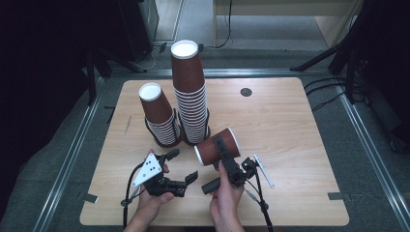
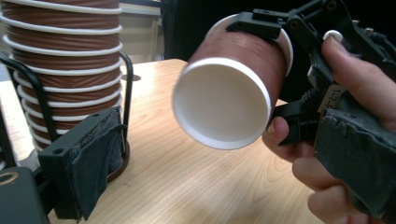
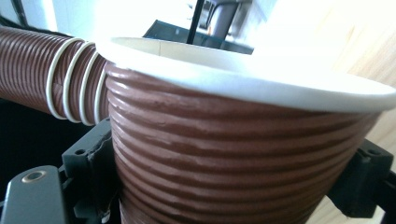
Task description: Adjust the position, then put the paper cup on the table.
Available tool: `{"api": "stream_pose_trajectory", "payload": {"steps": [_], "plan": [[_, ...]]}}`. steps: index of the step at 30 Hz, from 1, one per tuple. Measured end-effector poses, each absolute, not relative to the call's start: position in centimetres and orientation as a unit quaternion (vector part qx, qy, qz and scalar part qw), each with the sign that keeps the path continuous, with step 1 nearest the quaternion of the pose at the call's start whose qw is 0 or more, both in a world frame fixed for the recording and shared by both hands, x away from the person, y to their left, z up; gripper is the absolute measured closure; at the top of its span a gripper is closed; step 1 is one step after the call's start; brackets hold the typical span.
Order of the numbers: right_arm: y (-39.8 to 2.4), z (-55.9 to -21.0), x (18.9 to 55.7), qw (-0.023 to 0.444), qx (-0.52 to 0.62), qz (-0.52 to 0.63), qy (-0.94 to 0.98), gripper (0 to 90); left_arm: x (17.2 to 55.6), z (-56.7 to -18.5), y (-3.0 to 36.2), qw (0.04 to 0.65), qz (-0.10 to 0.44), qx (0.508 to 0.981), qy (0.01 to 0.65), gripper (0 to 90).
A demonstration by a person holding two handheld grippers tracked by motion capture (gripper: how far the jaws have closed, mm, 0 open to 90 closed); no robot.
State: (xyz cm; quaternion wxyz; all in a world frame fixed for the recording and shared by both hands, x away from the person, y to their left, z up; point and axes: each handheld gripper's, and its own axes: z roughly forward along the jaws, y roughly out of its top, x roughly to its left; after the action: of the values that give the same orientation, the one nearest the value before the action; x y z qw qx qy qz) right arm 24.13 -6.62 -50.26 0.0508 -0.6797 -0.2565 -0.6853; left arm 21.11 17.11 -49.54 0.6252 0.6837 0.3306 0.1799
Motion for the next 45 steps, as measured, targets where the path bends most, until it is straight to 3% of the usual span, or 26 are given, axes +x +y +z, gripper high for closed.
{"api": "stream_pose_trajectory", "payload": {"steps": [18,29,37,45], "plan": [[-11.0,-48.0,26.2,-0.250,-0.608,-0.662,-0.359,12.0,21.7,-49.9,18.3,0.617,0.178,0.681,0.353,2.0],[-13.4,-47.3,28.6,-0.352,-0.575,-0.623,-0.395,11.7,21.8,-49.9,20.3,0.614,0.193,0.669,0.372,2.1],[-17.0,-49.4,31.8,-0.428,-0.579,-0.551,-0.422,11.7,21.4,-51.1,22.3,0.596,0.206,0.666,0.399,2.1],[-19.2,-50.9,33.5,-0.458,-0.584,-0.508,-0.438,11.7,20.9,-51.9,25.0,0.580,0.215,0.657,0.430,4.0]]}}
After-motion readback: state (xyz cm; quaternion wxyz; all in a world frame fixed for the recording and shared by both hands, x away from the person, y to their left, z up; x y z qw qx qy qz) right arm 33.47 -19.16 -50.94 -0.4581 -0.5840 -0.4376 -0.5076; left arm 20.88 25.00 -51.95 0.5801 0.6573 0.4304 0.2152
